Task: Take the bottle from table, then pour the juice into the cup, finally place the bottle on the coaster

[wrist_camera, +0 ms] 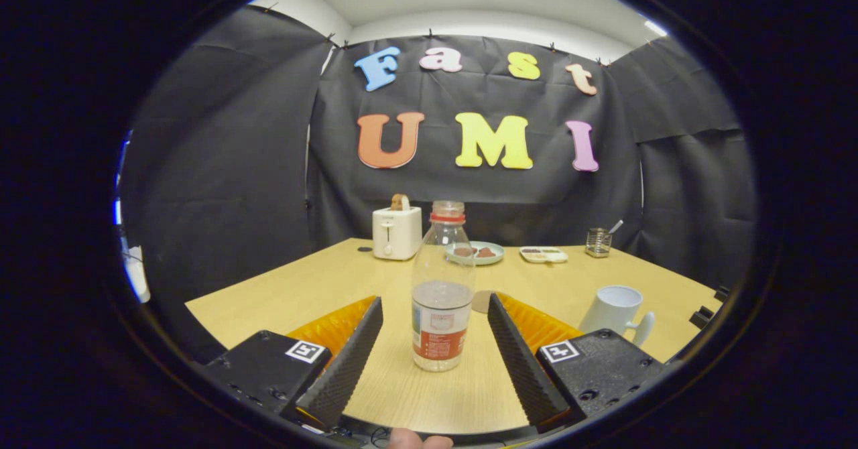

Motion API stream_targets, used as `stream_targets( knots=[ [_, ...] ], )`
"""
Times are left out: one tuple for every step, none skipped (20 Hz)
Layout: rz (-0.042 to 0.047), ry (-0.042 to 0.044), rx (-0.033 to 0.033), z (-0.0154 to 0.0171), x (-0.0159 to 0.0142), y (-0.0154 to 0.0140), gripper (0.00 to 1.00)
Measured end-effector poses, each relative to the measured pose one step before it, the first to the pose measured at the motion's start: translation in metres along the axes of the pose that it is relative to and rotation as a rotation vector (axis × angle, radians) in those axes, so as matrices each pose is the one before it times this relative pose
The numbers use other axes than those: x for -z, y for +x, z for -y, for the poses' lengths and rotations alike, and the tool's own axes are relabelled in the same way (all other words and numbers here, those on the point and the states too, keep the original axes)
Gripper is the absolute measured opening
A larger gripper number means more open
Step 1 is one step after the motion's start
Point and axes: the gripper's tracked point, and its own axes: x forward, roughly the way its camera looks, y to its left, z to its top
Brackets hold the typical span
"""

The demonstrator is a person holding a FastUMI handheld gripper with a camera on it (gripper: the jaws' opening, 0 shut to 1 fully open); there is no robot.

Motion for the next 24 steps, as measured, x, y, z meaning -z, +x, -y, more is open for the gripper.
stream_targets(
  knots=[
    [-0.00036, -0.00141, 0.00821, 0.00125, 0.00208, 0.0037, 1.0],
    [-0.00022, -0.0024, 0.01555, 0.00339, 0.00134, 0.0051, 1.0],
    [-0.00286, 0.00051, 0.01097, 0.00297, 0.00399, 0.00657, 1.0],
    [-0.00228, 0.00167, 0.00689, 0.0008, 0.00248, 0.00618, 1.0],
    [-0.00055, 0.00067, 0.00116, 0.00019, 0.00257, 0.00695, 1.0],
    [0.00267, -0.00307, 0.00065, 0.00029, 0.00052, 0.00617, 1.0],
    [0.00234, -0.00559, 0.0009, 0.00013, 0.00113, 0.00663, 1.0],
    [-0.00242, -0.00529, -0.00144, -0.0004, 0.00199, 0.00543, 1.0],
    [-0.00139, 0.00037, -0.012, -0.00271, 0.00273, 0.00578, 1.0],
    [-0.00656, 0.0065, -0.01287, -0.00283, 0.00025, 0.00434, 1.0],
    [-0.00511, 0.0073, -0.00767, -0.00059, 0.00182, 0.00354, 1.0],
    [0.00067, 0.00392, 0.00267, 0.0028, -0.00134, 0.00077, 1.0],
    [0.00392, 0.00255, 0.00268, 0.00256, -0.00131, 0.00066, 1.0],
    [0.00114, -0.0027, 0.00491, 0.00156, -0.00196, 0.00138, 1.0],
    [0.00561, -0.006, -0.00344, -0.00061, 0.0002, 0.00224, 0.96],
    [-0.00728, -0.00703, -0.00639, -0.00129, 0.00133, 0.00239, 0.92],
    [-0.00611, -0.00256, -0.00582, -0.00019, 0.00239, 0.00084, 0.87],
    [0.00351, 0.00628, -0.0079, -0.00156, -0.00357, -0.0012, 0.83],
    [-0.00263, -0.00008, -0.0037, 0.00082, 0.00086, -0.00041, 0.82],
    [-0.00415, -0.00748, 0.00134, 0.00164, -0.00209, -0.00381, 0.8],
    [0.00413, -0.00932, 0.00832, 0.00294, -0.00309, -0.00269, 0.79],
    [0.01239, -0.00447, 0.00985, 0.00413, -0.00833, -0.00672, 0.79],
    [0.01756, 0.00151, 0.00117, 0.00243, -0.00748, -0.00469, 0.78],
    [0.01736, 0.00476, -0.00272, 0.00072, -0.00999, -0.00545, 0.78]
  ],
)
